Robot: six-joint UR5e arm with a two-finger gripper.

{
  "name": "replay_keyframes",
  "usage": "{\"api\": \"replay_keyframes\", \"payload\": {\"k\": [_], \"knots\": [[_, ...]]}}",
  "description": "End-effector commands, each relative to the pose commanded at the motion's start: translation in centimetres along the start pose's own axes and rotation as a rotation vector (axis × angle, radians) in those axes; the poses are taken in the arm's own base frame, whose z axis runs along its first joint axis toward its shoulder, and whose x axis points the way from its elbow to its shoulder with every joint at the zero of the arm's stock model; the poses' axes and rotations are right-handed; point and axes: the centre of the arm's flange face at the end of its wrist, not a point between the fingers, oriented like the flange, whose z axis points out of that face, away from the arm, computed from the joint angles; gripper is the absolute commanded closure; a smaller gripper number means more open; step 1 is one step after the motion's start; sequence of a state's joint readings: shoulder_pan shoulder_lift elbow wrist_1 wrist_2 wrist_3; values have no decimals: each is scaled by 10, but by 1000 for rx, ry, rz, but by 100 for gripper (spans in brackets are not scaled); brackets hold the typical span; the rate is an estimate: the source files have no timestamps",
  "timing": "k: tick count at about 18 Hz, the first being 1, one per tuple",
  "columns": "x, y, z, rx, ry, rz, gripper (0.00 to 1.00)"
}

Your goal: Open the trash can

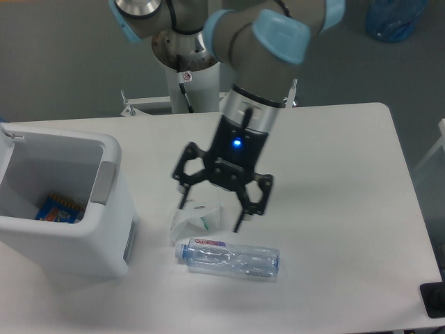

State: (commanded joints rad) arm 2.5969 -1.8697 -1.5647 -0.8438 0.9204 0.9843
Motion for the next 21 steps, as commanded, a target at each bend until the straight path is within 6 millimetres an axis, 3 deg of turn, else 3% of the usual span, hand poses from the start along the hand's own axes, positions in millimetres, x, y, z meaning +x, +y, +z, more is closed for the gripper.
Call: {"api": "replay_keyframes", "payload": {"k": [4, 7, 11, 18, 21], "knots": [[-44, 45, 6, -17, -32, 97, 0], [-77, 83, 6, -46, -52, 56, 0], [-126, 112, 18, -261, -148, 51, 0], [-101, 96, 71, -538, -145, 201, 0], [-99, 99, 76, -579, -151, 206, 0]]}}
